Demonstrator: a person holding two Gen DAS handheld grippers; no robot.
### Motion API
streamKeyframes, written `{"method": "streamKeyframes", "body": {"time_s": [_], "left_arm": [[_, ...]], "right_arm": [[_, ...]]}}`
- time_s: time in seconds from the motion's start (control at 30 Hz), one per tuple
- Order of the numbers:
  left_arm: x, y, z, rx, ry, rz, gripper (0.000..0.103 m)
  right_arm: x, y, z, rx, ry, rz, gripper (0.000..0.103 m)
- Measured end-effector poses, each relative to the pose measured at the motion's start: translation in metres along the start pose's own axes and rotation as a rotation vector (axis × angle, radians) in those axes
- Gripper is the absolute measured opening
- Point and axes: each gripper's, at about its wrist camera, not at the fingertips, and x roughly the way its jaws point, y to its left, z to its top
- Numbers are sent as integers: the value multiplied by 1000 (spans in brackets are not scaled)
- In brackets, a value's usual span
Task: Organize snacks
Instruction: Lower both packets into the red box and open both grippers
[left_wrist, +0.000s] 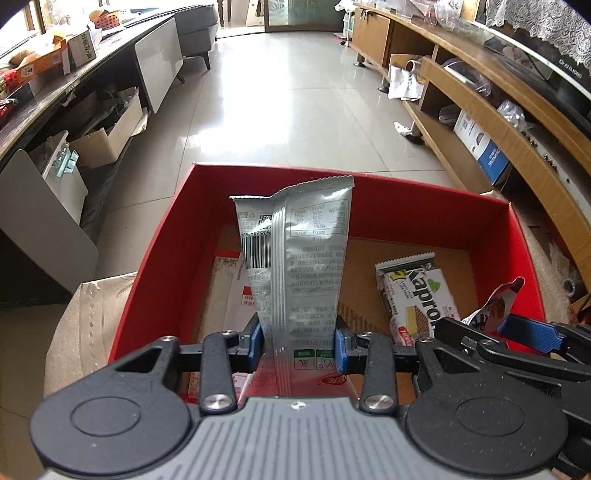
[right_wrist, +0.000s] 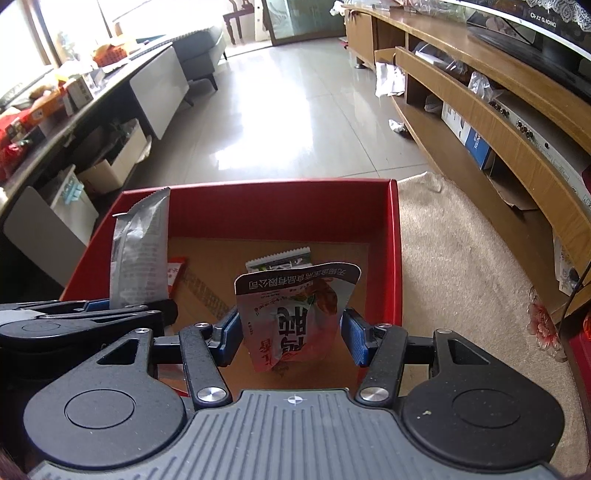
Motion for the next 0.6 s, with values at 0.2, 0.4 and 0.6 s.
{"method": "streamKeyframes", "body": {"time_s": [0.2,0.4,0.6], "left_arm": [[7,1,-3,6,21,7,33],[12,0,-5,7,31,18,33],[9,-1,-4,23,13,48,38]], "right_arm": [[4,4,-1,-29,-1,-20,65],[8,6,-3,-50,3,-37,63],[7,7,-3,-65,-4,-47,66]]}}
